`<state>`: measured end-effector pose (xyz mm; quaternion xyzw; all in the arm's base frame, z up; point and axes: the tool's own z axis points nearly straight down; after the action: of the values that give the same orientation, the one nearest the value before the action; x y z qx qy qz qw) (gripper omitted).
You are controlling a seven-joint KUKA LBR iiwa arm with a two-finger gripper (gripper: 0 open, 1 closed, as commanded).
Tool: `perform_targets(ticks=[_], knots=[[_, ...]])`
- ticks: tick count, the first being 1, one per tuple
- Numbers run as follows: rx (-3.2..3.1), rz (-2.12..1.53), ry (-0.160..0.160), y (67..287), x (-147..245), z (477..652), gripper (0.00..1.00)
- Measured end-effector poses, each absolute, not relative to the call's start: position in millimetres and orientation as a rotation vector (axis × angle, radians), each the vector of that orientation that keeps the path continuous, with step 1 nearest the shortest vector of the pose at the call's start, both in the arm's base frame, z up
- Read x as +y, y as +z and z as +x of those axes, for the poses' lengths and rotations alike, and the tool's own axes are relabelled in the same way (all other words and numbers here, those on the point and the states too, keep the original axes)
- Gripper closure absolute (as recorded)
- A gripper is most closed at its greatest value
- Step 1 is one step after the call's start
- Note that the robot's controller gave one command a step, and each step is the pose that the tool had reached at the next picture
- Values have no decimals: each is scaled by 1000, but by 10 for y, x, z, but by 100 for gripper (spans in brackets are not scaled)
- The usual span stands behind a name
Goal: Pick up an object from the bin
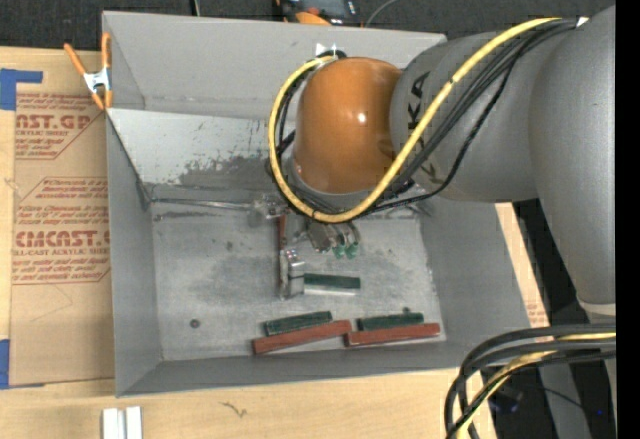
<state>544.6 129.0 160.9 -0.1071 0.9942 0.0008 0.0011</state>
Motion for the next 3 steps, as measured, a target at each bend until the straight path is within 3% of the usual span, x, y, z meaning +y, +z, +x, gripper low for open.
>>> perform_targets(ticks=[1,2,3], knots=[[3137,-289,0,655,751,4940,0],[3112,-358,-1,1312,611,5256,0],[3097,-531,0,720,232,5591,0]])
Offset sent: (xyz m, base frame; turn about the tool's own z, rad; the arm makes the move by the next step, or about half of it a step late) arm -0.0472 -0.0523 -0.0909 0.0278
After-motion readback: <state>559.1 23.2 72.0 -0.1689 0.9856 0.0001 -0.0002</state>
